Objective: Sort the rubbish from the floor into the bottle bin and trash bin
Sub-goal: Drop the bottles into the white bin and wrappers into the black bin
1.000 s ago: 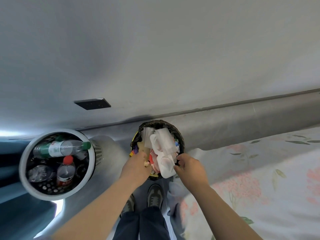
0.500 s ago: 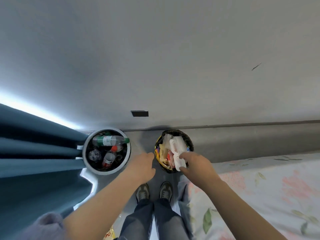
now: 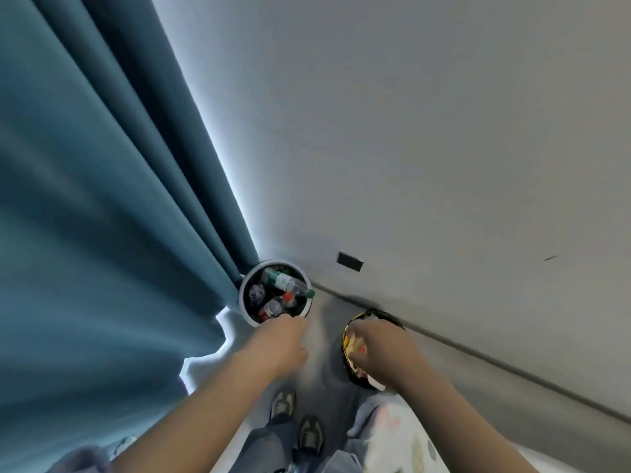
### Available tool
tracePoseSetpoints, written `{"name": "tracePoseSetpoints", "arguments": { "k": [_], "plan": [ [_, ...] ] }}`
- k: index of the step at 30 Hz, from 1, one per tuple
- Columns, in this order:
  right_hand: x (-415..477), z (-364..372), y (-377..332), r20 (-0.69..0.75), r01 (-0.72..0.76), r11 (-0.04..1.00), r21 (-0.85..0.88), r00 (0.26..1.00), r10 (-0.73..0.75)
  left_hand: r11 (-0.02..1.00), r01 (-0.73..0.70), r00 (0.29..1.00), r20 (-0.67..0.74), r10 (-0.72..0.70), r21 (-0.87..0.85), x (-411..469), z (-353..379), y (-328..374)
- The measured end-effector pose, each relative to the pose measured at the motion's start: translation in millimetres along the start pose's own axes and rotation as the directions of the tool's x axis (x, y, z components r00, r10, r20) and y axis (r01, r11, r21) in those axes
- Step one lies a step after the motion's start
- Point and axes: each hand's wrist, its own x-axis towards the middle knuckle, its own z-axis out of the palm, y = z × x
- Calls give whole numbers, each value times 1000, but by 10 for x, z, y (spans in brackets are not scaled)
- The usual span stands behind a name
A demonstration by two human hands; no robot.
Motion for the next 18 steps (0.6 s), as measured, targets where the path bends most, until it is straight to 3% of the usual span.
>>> {"name": "tracePoseSetpoints", "arguments": {
  "k": [5, 9, 18],
  "plan": [
    [-21, -51, -554, 38, 198, 977, -84, 980, -195, 990, 129, 988, -81, -133, -57, -550, 138, -326],
    [-25, 44, -1075, 96, 343, 929, -142, 938, -332, 942, 256, 953, -104, -283, -216, -978, 313, -678],
    [-282, 524, -2422, 249, 615, 756, -222, 786, -566, 809, 431, 837, -157, -524, -398, -2233, 752, -1502]
  ]
}}
